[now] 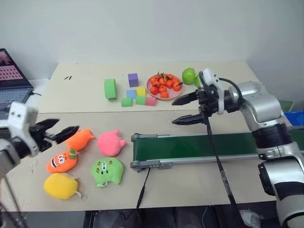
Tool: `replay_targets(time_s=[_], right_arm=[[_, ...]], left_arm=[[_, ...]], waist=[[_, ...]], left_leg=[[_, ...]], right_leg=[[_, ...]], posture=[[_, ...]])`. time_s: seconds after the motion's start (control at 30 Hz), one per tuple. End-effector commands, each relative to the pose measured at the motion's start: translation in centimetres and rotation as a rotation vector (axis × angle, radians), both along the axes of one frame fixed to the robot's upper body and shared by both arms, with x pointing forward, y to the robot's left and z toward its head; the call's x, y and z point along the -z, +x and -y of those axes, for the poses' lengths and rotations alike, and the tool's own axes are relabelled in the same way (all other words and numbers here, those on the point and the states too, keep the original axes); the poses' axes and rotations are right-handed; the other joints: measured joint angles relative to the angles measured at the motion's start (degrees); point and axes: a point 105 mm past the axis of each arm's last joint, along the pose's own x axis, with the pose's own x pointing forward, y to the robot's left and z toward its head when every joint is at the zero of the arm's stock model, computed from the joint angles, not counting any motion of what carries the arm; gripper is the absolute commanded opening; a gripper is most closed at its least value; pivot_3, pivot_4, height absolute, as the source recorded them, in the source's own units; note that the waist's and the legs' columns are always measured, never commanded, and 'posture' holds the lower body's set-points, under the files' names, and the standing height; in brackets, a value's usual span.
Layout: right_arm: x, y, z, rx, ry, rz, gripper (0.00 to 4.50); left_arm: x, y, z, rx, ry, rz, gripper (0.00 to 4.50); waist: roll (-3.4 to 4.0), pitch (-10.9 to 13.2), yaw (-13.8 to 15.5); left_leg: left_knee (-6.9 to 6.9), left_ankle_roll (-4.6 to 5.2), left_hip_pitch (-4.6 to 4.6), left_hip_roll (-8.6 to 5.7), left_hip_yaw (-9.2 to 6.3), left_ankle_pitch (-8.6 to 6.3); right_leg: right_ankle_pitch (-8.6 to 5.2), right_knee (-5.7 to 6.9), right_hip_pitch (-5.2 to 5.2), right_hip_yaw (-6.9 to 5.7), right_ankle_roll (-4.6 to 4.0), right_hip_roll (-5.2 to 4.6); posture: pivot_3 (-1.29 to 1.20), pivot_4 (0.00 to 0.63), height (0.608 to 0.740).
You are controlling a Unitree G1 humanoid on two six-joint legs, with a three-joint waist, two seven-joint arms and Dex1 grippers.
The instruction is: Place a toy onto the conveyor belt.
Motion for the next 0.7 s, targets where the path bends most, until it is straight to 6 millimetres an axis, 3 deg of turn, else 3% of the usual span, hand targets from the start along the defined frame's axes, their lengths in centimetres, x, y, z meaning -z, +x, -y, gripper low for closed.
replay_targets(time_s=[0.03,0.3,0.4,0.53,0.7], right_arm=[[-1.3,-0.6,-0.5,-0.077,0.010,0.028,4.50],[-0.7,-1.8,-1.3,-0.195,-0.010,-0.031,4.50],[-0.5,-1.7,-1.3,-0.198,-0.016,-0.039,4.50],[0.1,-2.4,-1.7,-0.237,-0.019,-0.070,4.50],[0.6,-2.9,-2.2,-0.273,-0.042,-0.062,4.50]], left_arm=[[-1.8,-2.1,-1.7,-0.055,0.026,0.059,4.48],[2.6,-6.6,-5.3,-0.187,-0.001,-0.059,4.48],[3.1,-7.9,-4.9,-0.147,0.010,-0.058,4.48],[4.2,-9.0,-2.8,-0.034,0.043,-0.074,4.48],[6.3,-10.2,-3.0,-0.058,0.050,-0.116,4.48]], waist=[[0.01,0.0,0.0],[0.02,0.0,0.2],[0.02,0.0,0.0],[0.03,0.0,0.1],[0.03,0.0,0.2]], left_leg=[[-0.02,-0.01,0.05,0.00,0.01,-0.01],[-0.06,-0.27,0.39,0.50,0.34,-0.28],[-0.08,-0.40,0.40,0.82,0.58,-0.43],[-0.10,-0.49,0.44,0.98,0.72,-0.50],[-0.09,-0.37,0.58,0.98,1.05,-0.63]], right_leg=[[-0.01,0.02,0.01,0.01,-0.01,0.00],[-0.02,0.02,0.15,0.27,-0.21,0.56],[-0.17,0.04,0.03,0.30,-0.50,0.84],[-0.25,0.03,-0.06,0.36,-0.66,0.95],[-0.26,0.06,-0.07,0.64,-0.66,0.96]], posture=[[0.00,0.150,0.740],[0.00,0.150,0.740],[0.00,0.150,0.740],[0.00,0.150,0.740],[0.00,0.150,0.740]])
